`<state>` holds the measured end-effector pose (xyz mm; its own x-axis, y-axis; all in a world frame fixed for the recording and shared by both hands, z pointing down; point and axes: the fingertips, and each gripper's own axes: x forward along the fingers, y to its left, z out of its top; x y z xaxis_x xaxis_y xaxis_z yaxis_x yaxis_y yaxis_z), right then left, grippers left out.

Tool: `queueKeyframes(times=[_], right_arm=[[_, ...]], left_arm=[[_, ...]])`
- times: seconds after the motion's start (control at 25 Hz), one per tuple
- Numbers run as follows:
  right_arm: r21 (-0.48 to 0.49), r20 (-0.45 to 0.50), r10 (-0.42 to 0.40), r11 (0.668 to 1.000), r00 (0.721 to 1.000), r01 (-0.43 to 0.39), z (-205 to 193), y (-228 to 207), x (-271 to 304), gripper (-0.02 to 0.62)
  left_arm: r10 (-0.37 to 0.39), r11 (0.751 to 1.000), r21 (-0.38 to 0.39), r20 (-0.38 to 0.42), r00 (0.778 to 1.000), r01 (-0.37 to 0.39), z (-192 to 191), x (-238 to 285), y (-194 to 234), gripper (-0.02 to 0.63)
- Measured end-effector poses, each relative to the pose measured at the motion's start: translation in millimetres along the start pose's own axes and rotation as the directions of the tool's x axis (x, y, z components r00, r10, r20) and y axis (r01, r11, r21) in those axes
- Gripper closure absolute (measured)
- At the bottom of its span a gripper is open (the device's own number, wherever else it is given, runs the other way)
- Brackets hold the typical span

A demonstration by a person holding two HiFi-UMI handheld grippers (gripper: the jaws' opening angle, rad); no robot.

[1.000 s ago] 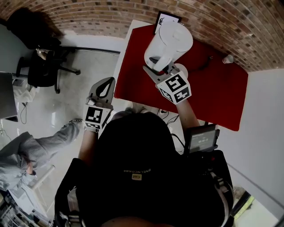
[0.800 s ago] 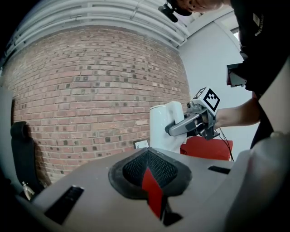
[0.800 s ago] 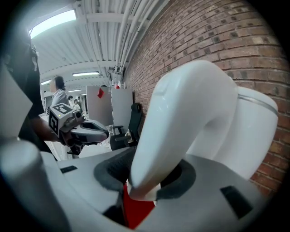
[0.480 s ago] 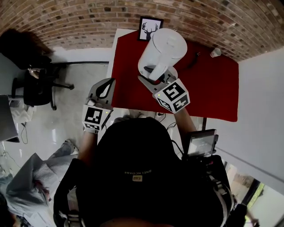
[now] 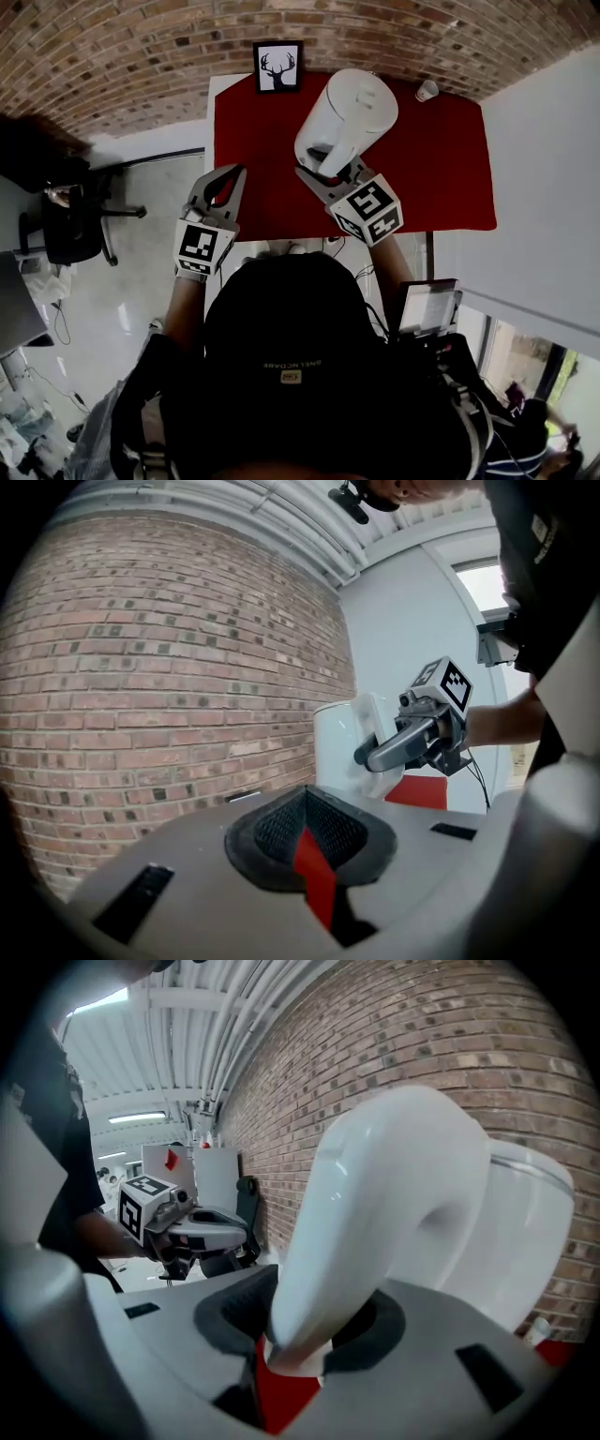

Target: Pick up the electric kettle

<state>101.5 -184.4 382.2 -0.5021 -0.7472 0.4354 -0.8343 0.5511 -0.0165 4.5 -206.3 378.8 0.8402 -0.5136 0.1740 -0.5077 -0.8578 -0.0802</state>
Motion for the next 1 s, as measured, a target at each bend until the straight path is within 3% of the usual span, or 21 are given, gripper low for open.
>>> queueKeyframes(times=[0.48, 1.0], right_arm=[[0.082, -0.003, -0.148, 0.986, 0.989, 0.148, -23.2, -44.3, -54.7, 0.446], [0.109, -0.047, -0.297, 0.947, 0.954, 0.301, -52.8, -81.1, -103.0, 0.445]], left_arm=[[-0.13, 0.991, 0.033, 0.009, 0.991, 0.13, 17.8, 55.1, -33.7, 0.6], [-0.243, 0.969, 0.046, 0.008, 0.97, 0.243, 21.2, 95.8, -70.4, 0.6]])
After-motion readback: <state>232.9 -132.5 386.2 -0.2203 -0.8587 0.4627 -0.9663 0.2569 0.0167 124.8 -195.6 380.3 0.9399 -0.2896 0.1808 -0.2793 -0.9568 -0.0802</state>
